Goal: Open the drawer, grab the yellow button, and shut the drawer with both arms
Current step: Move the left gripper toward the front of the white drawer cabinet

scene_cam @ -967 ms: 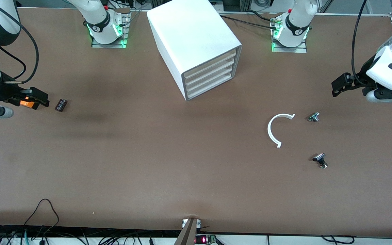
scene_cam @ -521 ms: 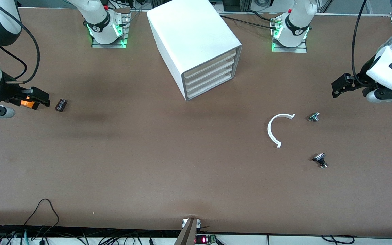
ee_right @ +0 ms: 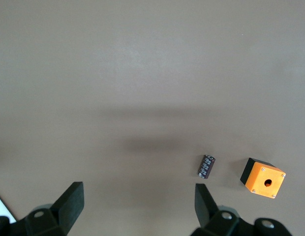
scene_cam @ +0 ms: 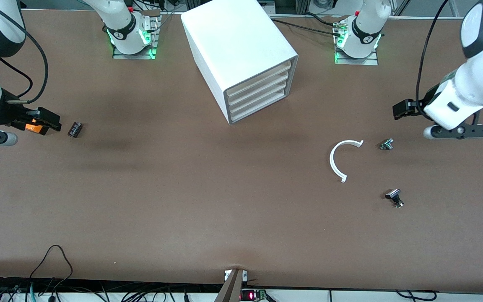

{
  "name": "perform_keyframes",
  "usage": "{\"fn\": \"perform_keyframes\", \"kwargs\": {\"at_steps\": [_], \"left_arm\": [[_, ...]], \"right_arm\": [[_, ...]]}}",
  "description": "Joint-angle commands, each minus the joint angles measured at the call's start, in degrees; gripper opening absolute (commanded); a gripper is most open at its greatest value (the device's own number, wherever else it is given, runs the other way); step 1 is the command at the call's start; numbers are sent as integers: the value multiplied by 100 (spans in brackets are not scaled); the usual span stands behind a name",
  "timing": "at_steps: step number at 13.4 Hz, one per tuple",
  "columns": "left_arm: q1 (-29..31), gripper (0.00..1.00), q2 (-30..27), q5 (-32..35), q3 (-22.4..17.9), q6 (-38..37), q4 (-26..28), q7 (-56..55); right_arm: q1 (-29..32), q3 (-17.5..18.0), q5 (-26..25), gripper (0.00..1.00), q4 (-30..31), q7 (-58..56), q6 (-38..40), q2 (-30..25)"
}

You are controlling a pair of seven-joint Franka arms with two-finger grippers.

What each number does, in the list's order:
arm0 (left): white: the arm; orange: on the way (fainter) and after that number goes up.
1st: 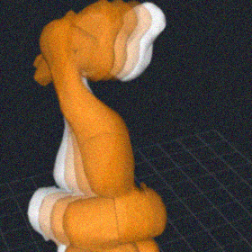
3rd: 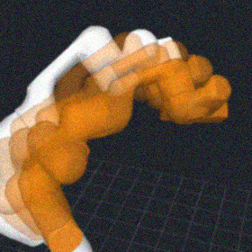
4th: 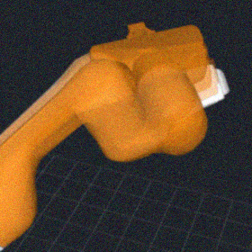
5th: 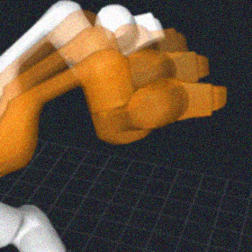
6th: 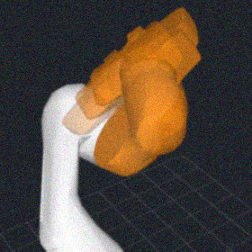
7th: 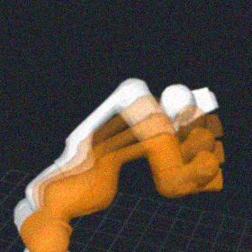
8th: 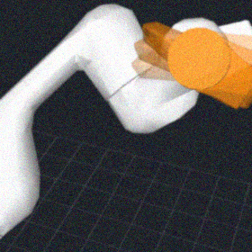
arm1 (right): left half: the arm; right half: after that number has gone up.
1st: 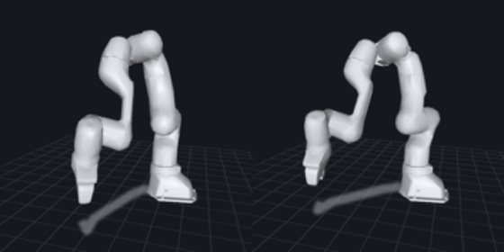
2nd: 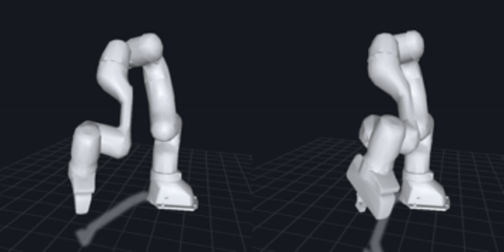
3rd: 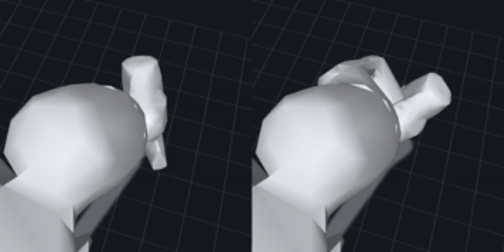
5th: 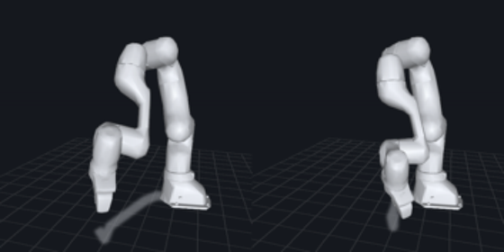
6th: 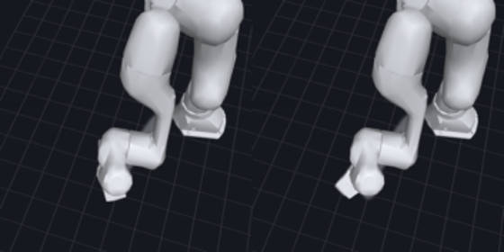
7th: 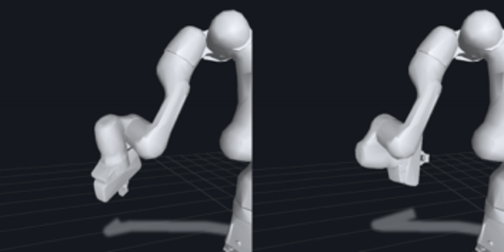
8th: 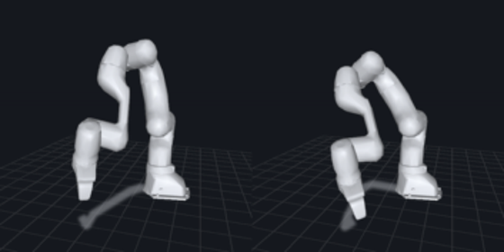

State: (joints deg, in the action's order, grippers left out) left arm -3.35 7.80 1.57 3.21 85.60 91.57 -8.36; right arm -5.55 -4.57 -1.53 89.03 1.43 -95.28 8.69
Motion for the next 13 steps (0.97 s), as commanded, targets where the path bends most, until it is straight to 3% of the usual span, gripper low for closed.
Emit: {"fn": "perform_keyframes", "kwargs": {"at_steps": [1,5,10,13], "left_arm": [[-235,100,221,-217,48,-857,-183,89],[-245,100,1212,-2297,57,-1081,-122,449],[-298,100,2435,-3916,74,-1019,-113,1800],[-290,98,2578,-4908,74,-800,280,2662]], "right_arm": [[19,9,-5,100,-61,6,98,10],[10,9,3,100,-44,-46,98,89],[-60,44,3,100,-52,-64,97,212],[-121,53,12,100,-17,-108,115,238]]}}
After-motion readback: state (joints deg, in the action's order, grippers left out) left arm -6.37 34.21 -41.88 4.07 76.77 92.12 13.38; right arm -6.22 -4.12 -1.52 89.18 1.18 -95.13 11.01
